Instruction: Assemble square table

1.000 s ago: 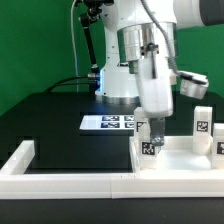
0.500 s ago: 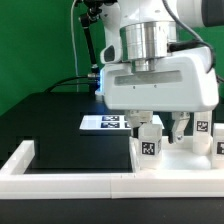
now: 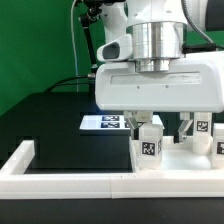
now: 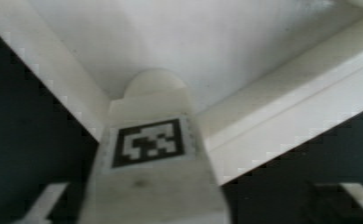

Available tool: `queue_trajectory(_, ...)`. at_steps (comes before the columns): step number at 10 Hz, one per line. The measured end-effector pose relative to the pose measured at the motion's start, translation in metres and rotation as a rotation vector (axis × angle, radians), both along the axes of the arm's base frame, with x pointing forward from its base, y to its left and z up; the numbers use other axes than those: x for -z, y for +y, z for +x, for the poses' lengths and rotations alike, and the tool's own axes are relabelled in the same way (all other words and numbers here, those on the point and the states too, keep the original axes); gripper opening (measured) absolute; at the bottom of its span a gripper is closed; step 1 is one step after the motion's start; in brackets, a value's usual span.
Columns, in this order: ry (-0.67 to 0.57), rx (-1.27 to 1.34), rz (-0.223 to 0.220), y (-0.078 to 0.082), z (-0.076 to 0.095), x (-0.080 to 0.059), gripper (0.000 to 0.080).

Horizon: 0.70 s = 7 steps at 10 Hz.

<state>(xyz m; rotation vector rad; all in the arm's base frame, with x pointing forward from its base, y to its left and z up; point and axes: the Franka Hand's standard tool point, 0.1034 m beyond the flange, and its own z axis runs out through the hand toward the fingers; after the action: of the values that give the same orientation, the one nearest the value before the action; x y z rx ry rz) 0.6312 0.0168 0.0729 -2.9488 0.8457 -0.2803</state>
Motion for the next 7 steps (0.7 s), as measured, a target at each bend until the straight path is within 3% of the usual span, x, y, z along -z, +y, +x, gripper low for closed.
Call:
queue_trajectory(1,0.001,0.044,0.005,-0.0034,-0.0005,0.0001,0.0426)
queue_trajectory(2,0.008,0.139,0.017,-0.009,-0.0028,0.0013,0.0426)
queue_trajectory(3,0.013,0.243,0.034,-0.011,-0.0045,0.0021,0.0298)
queue_trajectory(6,0.058,0.745,0.131,-0.0129,-0.0076,0.0024,0.0296)
queue_trajectory(7,0.071,0.943,0.187,-0.0113,-0.0091,0.0033,0.0296)
